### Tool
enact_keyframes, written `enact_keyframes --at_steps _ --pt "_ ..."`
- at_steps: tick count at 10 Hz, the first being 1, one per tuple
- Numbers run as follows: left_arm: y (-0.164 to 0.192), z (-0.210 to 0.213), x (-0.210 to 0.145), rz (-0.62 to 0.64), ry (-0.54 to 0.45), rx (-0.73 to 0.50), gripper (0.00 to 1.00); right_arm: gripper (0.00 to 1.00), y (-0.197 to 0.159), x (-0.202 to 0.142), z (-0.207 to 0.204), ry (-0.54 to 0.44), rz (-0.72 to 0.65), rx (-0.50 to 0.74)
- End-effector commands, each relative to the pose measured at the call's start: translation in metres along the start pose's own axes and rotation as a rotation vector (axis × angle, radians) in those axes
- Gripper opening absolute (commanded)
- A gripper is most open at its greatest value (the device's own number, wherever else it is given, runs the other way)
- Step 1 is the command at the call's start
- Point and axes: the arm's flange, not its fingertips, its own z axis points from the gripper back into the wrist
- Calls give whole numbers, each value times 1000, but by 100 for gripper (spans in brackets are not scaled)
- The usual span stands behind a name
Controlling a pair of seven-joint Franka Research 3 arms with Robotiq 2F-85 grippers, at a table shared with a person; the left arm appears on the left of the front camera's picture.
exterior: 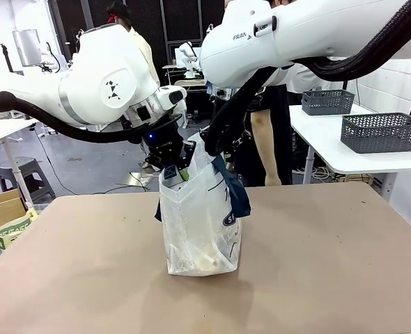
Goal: Transfer purchased items from the store into the shopping bag.
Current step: Move the Reusable shopping bag to the right side of the table.
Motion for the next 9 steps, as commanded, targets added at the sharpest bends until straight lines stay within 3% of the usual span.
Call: enact_keyframes --at_steps 1,9 --pt "4 1 2 7 -11 -45 0 0 2 -1 3 -7 -39 41" --pt "-8 5 10 -7 -57 -92 0 0 11 7 3 -34 -30 96"
